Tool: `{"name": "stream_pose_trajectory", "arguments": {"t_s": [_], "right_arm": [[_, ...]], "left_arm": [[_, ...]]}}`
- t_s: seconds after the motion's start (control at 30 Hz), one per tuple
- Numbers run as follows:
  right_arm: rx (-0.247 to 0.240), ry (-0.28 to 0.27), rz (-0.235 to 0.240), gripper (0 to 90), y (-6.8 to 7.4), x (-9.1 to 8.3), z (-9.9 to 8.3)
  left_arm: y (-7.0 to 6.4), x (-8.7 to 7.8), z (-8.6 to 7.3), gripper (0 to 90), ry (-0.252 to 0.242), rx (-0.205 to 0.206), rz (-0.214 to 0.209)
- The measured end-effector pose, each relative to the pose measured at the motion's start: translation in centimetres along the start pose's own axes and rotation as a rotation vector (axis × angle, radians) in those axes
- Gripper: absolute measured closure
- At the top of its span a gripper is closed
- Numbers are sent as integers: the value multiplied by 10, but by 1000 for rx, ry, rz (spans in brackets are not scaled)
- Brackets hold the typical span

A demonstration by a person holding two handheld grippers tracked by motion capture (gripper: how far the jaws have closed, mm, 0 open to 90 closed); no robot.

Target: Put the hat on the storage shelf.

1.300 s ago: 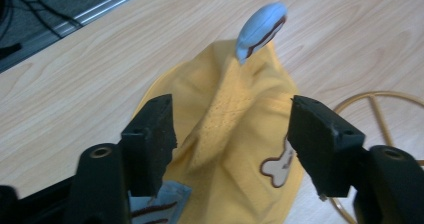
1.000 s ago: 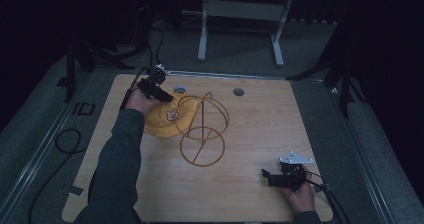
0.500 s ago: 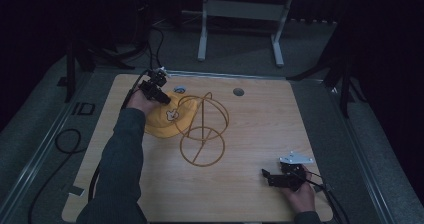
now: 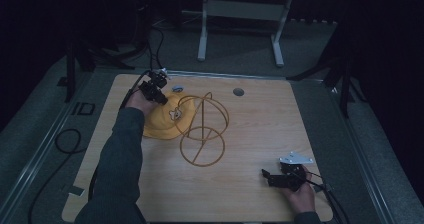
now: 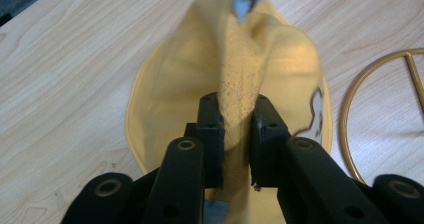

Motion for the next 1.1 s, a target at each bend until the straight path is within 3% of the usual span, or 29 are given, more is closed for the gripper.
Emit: {"name": "stream_pose_trajectory", "arguments": {"t_s": [0.5, 0.77, 1.1], "right_arm": [[2, -3, -1, 136, 0, 0, 0], [2, -3, 0, 136, 0, 0, 0], [4, -2, 1, 136, 1, 0, -1]], "left_arm": [[-2, -23, -3, 812, -43, 6, -4], [-4, -38, -2, 813, -107, -3, -27], [-4, -52, -9, 812, -107, 21, -36]]}}
Point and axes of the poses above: each handheld gripper's, and its own axes: x roughly forward along the jaws, z roughly out of its top, y roughly to its left, the point moved 5 cm from there along x, roughly forward along the jaws, and after that the axes turned 13 degrees about x, right-handed, at the moved point
